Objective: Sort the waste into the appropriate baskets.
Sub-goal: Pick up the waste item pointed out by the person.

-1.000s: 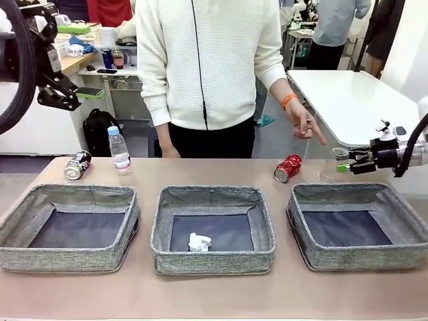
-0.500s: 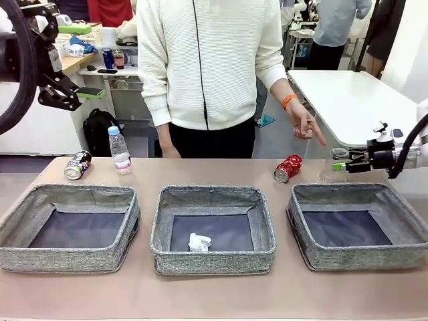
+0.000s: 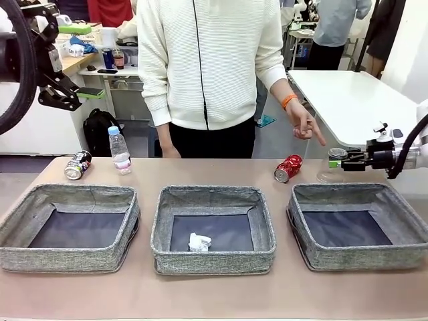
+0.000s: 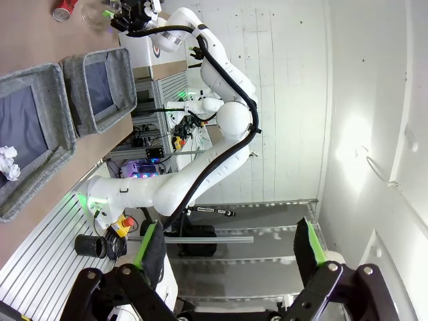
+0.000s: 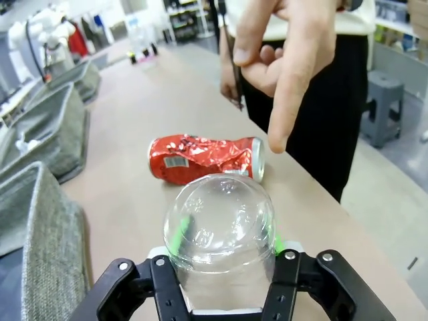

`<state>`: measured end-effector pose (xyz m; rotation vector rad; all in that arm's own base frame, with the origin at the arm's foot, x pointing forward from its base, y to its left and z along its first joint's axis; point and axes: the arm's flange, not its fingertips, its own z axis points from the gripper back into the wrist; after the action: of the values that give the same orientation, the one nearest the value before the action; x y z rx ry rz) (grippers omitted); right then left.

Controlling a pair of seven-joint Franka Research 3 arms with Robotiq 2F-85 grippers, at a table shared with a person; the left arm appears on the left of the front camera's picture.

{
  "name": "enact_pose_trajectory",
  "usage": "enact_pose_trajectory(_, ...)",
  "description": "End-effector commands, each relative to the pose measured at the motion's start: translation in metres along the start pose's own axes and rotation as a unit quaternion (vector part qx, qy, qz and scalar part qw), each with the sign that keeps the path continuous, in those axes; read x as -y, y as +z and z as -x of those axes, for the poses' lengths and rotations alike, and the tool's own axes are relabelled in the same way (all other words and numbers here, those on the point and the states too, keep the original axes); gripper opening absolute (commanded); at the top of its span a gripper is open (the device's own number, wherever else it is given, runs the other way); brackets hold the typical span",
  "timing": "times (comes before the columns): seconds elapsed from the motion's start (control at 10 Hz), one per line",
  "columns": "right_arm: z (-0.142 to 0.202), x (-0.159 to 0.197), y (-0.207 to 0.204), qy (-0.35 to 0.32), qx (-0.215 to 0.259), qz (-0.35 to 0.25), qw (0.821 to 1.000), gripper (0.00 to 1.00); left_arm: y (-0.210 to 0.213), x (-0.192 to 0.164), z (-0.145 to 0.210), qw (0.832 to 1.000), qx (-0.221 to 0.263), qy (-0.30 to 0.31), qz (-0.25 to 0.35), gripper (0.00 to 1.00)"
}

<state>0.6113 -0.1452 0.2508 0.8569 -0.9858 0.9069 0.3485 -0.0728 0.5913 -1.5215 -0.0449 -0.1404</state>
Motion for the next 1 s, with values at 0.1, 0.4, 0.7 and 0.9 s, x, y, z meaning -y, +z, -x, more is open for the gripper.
enact_pose_trajectory(0.1,0.003,0.001,0.002,0.014,-0.001,0.019,1.0,0.0,0.002,-0.001,0.002,1.0,-0.008,-0.01,-0.003,1.0)
enact_pose_trajectory(0.4,-0.001,0.004,0.011,0.023,-0.01,0.034,0.999,0.0,0.002,-0.001,0.002,1.0,-0.008,-0.01,-0.003,1.0)
enact_pose_trajectory(0.7,-0.041,-0.013,0.04,0.01,-0.034,0.08,0.996,0.0,0.002,-0.001,0.002,1.0,-0.008,-0.01,-0.003,1.0)
enact_pose_trajectory(0.9,-0.11,-0.042,0.075,-0.009,-0.057,0.128,0.99,0.0,0.002,-0.001,0.002,1.0,-0.008,-0.01,-0.003,1.0)
